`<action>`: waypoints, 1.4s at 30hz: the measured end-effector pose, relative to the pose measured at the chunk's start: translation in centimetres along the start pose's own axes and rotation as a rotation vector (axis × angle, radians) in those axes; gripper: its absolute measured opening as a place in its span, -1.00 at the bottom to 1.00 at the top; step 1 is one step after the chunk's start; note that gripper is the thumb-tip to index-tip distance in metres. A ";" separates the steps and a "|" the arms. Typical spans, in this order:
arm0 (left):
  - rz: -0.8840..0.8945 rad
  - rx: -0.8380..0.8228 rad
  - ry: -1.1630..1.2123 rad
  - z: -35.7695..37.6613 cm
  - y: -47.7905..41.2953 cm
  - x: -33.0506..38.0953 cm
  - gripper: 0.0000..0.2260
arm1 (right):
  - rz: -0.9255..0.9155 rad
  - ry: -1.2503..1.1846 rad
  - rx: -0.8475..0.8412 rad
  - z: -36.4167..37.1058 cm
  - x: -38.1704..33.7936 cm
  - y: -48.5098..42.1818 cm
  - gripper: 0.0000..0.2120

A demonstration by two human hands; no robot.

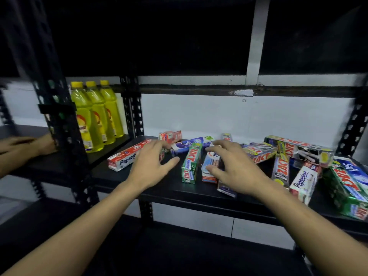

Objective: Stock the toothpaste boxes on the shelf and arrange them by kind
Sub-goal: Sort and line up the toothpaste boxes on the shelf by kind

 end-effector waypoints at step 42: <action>-0.052 0.090 0.305 1.7 7.6 -0.4 -0.52 | 0.138 0.133 -0.179 4.9 -3.9 0.3 -0.43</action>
Point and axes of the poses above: each hand's wrist, its own y-axis away from the middle knuckle, its own z-axis out of the palm, x = y × z, the point moved 1 cm from there along -y, towards the middle knuckle, and after that the axes turned 4 degrees about -x, right-handed, at the moved point
